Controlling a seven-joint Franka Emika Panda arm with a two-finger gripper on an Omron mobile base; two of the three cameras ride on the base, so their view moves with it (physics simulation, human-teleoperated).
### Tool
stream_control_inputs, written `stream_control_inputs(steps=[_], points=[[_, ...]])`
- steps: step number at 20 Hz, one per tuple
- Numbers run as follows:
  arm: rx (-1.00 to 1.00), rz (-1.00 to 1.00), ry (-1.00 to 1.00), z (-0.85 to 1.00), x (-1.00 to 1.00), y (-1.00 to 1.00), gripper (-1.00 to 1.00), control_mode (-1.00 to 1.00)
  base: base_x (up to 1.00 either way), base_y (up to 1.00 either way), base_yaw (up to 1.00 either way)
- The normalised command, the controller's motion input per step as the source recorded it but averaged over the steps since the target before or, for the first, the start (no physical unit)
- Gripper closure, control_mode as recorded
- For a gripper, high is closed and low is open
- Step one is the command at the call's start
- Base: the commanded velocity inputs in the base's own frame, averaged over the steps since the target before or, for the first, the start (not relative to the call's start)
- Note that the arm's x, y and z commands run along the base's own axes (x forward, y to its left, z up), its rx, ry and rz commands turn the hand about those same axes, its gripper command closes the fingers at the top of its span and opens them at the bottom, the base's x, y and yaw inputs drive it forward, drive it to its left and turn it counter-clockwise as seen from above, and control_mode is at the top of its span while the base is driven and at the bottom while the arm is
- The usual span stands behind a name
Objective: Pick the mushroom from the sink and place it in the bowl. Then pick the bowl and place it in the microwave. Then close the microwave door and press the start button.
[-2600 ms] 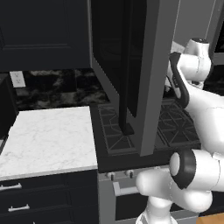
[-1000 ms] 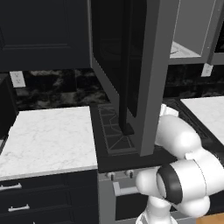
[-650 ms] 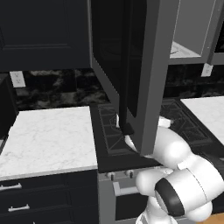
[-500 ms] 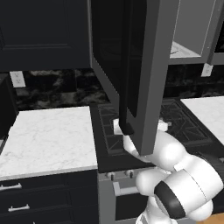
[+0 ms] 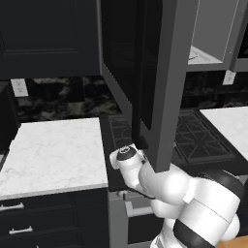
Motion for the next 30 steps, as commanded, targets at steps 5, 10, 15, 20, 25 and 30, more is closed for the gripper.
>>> stream_control_inputs(steps=[5, 10, 15, 20, 25, 30], points=[[-0.21, 0.0, -0.08, 0.28, -0.27, 1.0, -1.0, -1.0, 0.0, 0.0, 0.0], [-0.09, 0.0, -0.01, 0.21, -0.18, 1.0, -1.0, -1.0, 0.0, 0.0, 0.0], [-0.07, 0.02, 0.0, 0.0, -0.04, 1.0, -1.0, -1.0, 0.0, 0.0, 0.0], [-0.04, 0.03, 0.0, 0.0, 0.0, 1.0, -1.0, -1.0, 0.0, 0.0, 0.0], [-0.01, 0.04, 0.0, 0.1, 0.0, 1.0, -1.0, -1.0, 0.0, 0.0, 0.0], [0.0, 0.02, 0.0, 0.39, -0.07, 0.97, -1.0, -1.0, 0.0, 0.0, 0.0]])
